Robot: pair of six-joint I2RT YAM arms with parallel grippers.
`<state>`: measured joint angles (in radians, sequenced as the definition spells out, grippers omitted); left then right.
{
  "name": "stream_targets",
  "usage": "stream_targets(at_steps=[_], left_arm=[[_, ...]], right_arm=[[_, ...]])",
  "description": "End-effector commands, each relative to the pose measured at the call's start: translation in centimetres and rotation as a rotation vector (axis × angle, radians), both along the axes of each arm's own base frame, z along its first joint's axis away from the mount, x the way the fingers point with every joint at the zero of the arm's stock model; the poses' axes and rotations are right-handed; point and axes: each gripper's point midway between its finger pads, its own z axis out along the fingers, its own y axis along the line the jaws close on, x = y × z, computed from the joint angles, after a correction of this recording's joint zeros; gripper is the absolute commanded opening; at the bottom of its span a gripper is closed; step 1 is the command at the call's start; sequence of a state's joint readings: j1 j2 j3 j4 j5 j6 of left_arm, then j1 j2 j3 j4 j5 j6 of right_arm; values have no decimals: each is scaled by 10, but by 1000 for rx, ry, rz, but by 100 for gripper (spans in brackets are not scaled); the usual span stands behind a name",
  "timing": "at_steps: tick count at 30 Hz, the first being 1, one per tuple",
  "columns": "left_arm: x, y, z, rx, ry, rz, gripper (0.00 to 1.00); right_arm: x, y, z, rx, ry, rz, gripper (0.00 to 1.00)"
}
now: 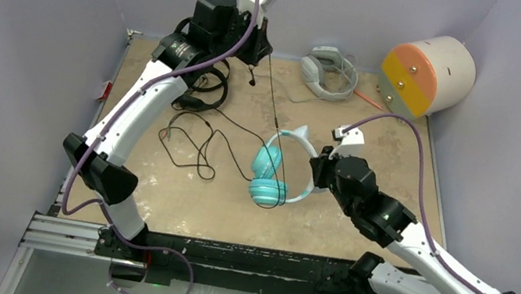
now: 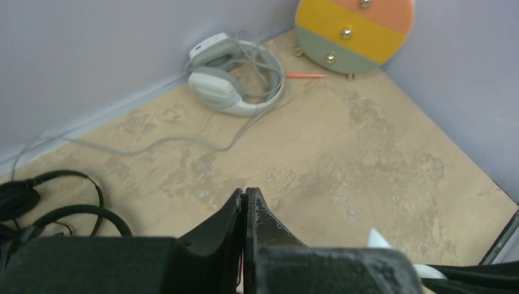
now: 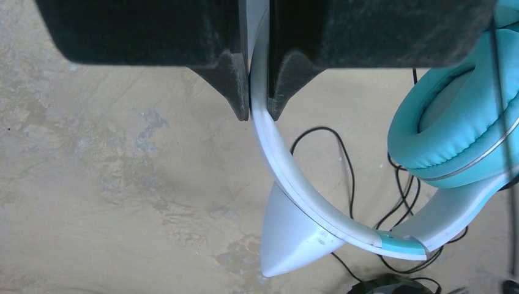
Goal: Wrap the headphones
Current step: Wrap the headphones cable around the headphones.
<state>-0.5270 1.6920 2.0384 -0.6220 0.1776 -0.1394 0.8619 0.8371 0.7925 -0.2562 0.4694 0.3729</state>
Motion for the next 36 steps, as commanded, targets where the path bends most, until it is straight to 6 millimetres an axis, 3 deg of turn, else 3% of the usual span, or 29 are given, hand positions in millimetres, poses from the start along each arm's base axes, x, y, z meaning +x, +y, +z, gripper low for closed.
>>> stream_targets(at_steps=[1, 8, 13, 20, 23, 32, 36], left_arm=[[18, 11, 6, -101, -12, 23, 0], [34, 15, -34, -106, 68, 38, 0], [33, 11, -67, -135, 127, 30, 0], [-4, -16, -82, -342, 161, -155, 0], [-22, -20, -91, -425, 177, -209, 0], [-68, -32, -93, -576, 131, -286, 0], [-87, -42, -93, -599, 114, -296, 0]], right_arm=[[-6, 3, 56, 148, -77, 17, 0], [-20, 3, 94, 248, -107, 64, 0], [-24, -3, 139, 373, -153, 37, 0], [-7, -8, 167, 549, -131, -131, 0], [6, -13, 168, 611, -105, -254, 0], [35, -35, 170, 835, -124, -575, 0], [50, -40, 171, 808, -157, -695, 0]])
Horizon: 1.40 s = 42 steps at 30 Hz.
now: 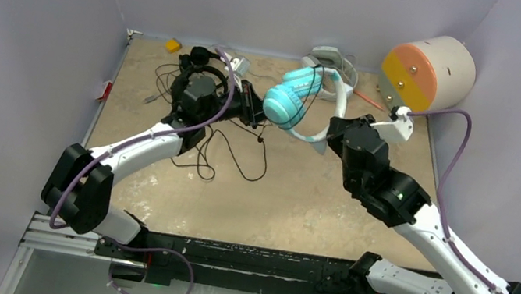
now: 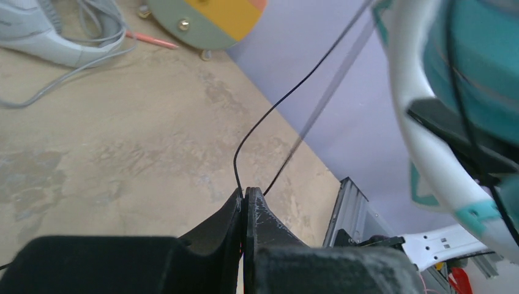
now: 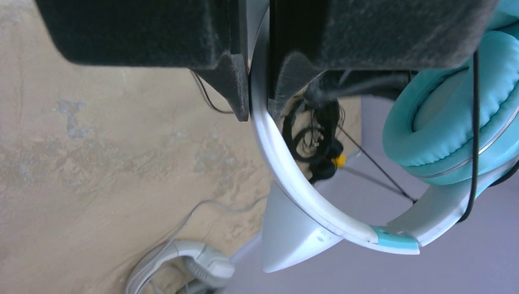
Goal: Wrap the headphones
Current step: Wrap the headphones cable around the headphones.
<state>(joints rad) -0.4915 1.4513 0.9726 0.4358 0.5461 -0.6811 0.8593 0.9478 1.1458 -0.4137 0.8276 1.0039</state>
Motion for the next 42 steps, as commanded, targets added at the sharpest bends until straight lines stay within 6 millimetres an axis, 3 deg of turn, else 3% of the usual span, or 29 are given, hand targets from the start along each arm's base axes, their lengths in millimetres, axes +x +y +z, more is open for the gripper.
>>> stream_targets(at_steps=[1, 6, 12, 19, 26, 37, 42], left_arm=[[-25, -11, 40, -120, -125, -6, 0], [-51, -18, 36, -179, -135, 2, 0], [-66, -18, 20, -173, -137, -34, 0], [-83, -25, 2, -121, -88, -113, 0], [-87, -31, -7, -64, -57, -124, 0], [-81, -47, -30, 80, 23, -117, 1], [-85, -51, -19, 24, 98, -128, 2]], right_arm=[[20, -18, 58, 196, -128, -236, 0], [34, -27, 66, 86, -136, -353, 0], [50, -40, 71, -61, -154, -426, 0], [71, -50, 54, -269, -120, -481, 0], [89, -50, 7, -335, -39, -476, 0], [94, -43, -80, -447, 172, -427, 0], [89, -39, -121, -444, 227, -385, 0]])
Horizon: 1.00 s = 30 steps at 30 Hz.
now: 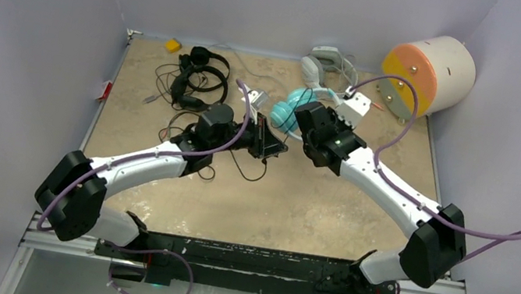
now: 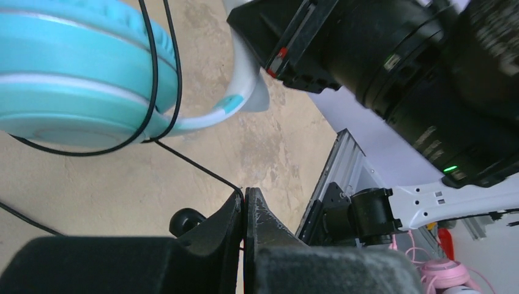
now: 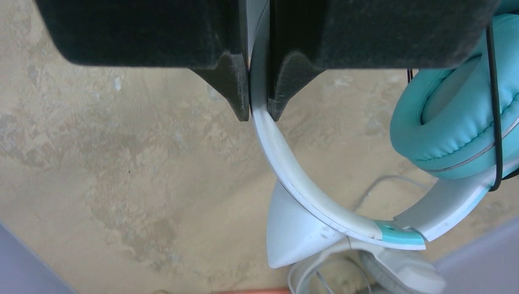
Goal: Wrap the headphones
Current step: Wrap the headphones cable around the headphones.
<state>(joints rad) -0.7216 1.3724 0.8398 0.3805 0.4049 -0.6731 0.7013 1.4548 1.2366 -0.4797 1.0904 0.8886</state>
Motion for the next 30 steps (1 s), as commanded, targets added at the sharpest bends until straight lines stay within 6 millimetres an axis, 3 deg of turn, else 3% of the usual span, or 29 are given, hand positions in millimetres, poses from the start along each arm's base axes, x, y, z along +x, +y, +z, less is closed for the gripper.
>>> stream_targets(at_steps=[1, 6, 13, 19, 24, 27, 30], left_arm=[[-9, -9, 26, -78, 47, -41, 1], [-11, -15, 48, -190, 136, -42, 2], [5, -17, 52, -283, 236, 48, 10], [13, -23, 40, -301, 253, 58, 9], [10, -5, 28, -176, 137, 100, 11], [10, 18, 27, -86, 34, 174, 27], [9, 42, 27, 18, -31, 242, 48]], right_arm=[[3, -1, -14, 94, -58, -40, 0], [-1, 6, -42, 121, -7, -7, 0], [-11, 8, -69, 152, 31, 31, 0], [-22, 7, -74, 180, 57, 52, 0], [-23, 3, -64, 156, 24, 88, 0], [-21, 5, -53, 148, -28, 141, 0], [-20, 9, -39, 165, -83, 200, 0]])
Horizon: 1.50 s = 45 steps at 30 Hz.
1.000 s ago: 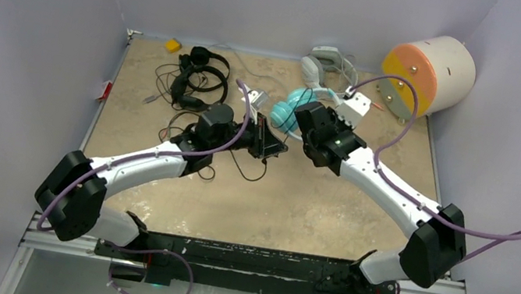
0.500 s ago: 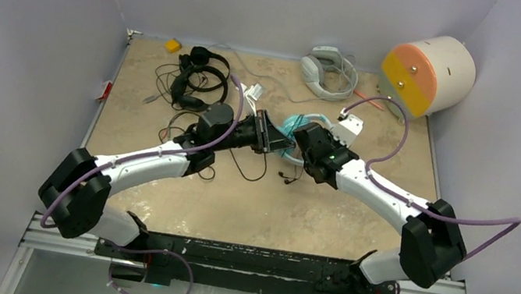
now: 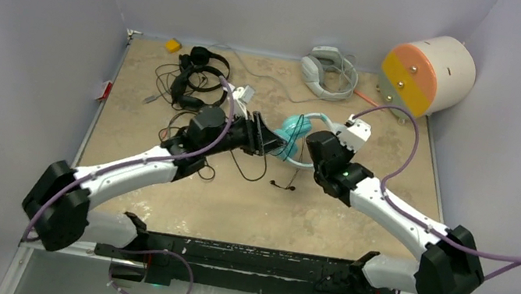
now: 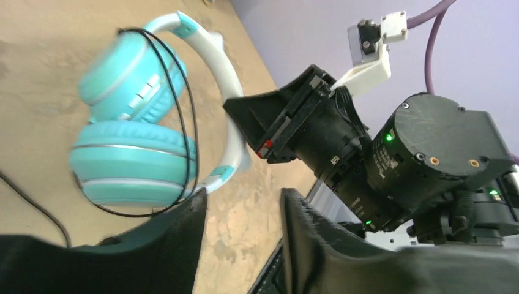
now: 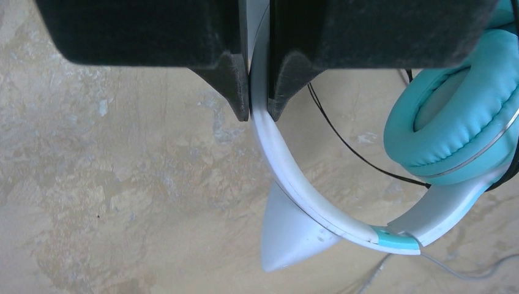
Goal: Wrap the headphones
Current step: Wrap the headphones cable around the headphones.
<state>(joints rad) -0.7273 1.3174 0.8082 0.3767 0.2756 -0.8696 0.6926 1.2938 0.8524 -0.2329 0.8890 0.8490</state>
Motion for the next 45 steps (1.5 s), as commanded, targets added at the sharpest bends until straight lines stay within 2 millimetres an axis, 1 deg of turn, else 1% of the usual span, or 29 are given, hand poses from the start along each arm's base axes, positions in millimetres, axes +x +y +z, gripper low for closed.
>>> stream_targets(at_steps=[1, 2, 3, 5, 7, 10, 12, 14, 16, 18, 19, 21, 23, 24, 27, 29, 33, 38, 42, 45], left_arm=[[2, 39, 16, 160, -173, 112, 54], [1, 45, 16, 189, -182, 124, 58], [0, 50, 17, 209, -187, 132, 62], [-1, 54, 16, 252, -186, 133, 66], [2, 53, 3, 331, -146, 114, 67], [8, 48, -1, 401, -141, 85, 68], [11, 47, 4, 411, -150, 81, 70], [10, 46, 12, 395, -168, 75, 73], [3, 46, 20, 352, -202, 61, 76], [-4, 51, 24, 310, -237, 71, 76], [-9, 56, 19, 297, -249, 78, 76], [-18, 66, 22, 253, -286, 99, 76], [-29, 73, 20, 217, -316, 92, 76], [-36, 75, 16, 203, -326, 80, 76], [-50, 75, 3, 167, -353, 33, 76], [-53, 75, -6, 161, -373, 22, 76], [-51, 71, -13, 149, -435, 12, 76], [-49, 72, -7, 134, -523, 25, 76], [-43, 75, -4, 152, -588, 50, 77], [-35, 76, 0, 172, -628, 79, 79]], right_arm=[[15, 12, 43, 86, -176, 61, 0], [17, 14, 50, 101, -204, 72, 0], [17, 16, 52, 106, -211, 86, 0], [18, 20, 56, 110, -229, 114, 0], [18, 23, 60, 119, -243, 144, 0], [17, 29, 64, 126, -263, 191, 0], [16, 31, 66, 126, -267, 212, 0], [15, 33, 68, 135, -269, 221, 0], [14, 34, 69, 150, -273, 226, 0], [14, 34, 73, 167, -285, 224, 0], [13, 34, 77, 176, -292, 226, 0], [11, 33, 83, 188, -291, 216, 0], [8, 30, 91, 191, -279, 203, 0], [8, 28, 101, 196, -287, 193, 0], [5, 24, 119, 200, -297, 183, 0], [3, 22, 131, 205, -302, 181, 0], [-1, 21, 152, 224, -299, 183, 0], [-3, 23, 186, 242, -328, 205, 0], [-3, 25, 226, 252, -401, 247, 0], [-5, 28, 252, 260, -433, 277, 0]])
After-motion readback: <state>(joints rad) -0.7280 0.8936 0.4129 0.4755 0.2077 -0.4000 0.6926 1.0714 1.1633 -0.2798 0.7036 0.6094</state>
